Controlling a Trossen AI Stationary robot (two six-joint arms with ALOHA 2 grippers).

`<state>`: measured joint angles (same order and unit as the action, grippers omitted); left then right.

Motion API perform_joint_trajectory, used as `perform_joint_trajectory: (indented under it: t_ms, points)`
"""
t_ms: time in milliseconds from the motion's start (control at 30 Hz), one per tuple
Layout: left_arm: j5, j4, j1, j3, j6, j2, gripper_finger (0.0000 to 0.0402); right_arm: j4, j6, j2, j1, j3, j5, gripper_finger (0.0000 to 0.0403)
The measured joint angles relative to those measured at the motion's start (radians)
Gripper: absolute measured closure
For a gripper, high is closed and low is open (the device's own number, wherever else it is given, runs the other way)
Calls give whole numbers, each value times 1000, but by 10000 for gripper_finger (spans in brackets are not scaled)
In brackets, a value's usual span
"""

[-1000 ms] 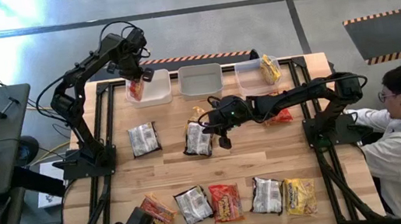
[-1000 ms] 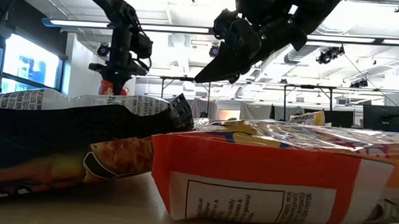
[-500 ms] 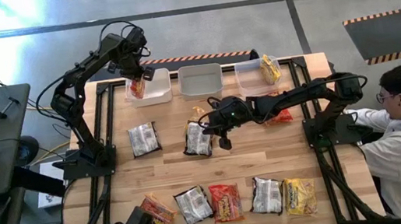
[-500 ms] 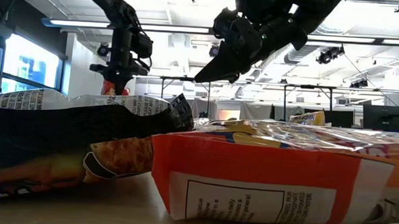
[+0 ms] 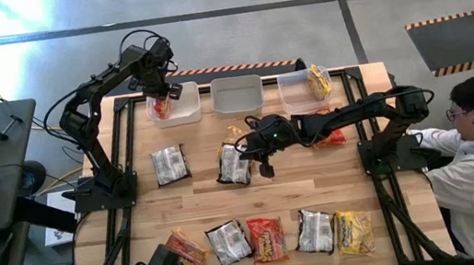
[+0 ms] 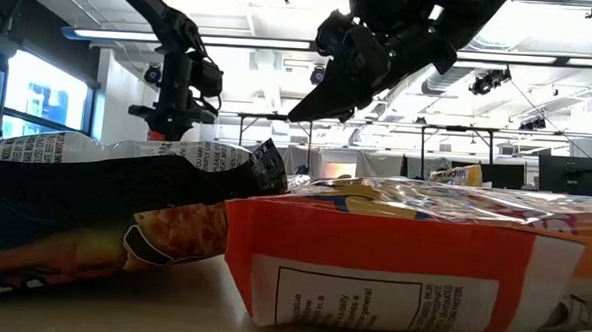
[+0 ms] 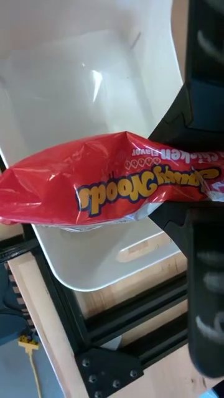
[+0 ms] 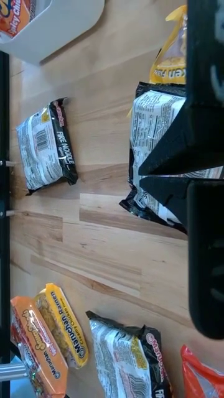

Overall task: Sort Maruchan noodles
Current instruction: Put the orange noodle pack into the white bin

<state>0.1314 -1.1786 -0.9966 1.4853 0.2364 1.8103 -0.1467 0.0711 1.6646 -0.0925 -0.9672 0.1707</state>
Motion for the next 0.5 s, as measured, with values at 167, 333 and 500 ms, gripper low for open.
perform_joint_trajectory:
  t_ms: [167,333,500]
  points:
    - [6,0,1,0,24,0,346,0,-2,0,0,0,0,403]
    - [9,0,1,0,24,0,346,0,0,0,0,0,0,403]
    - [10,3,2,0,26,0,325,0,-3,0,2,0,0,403]
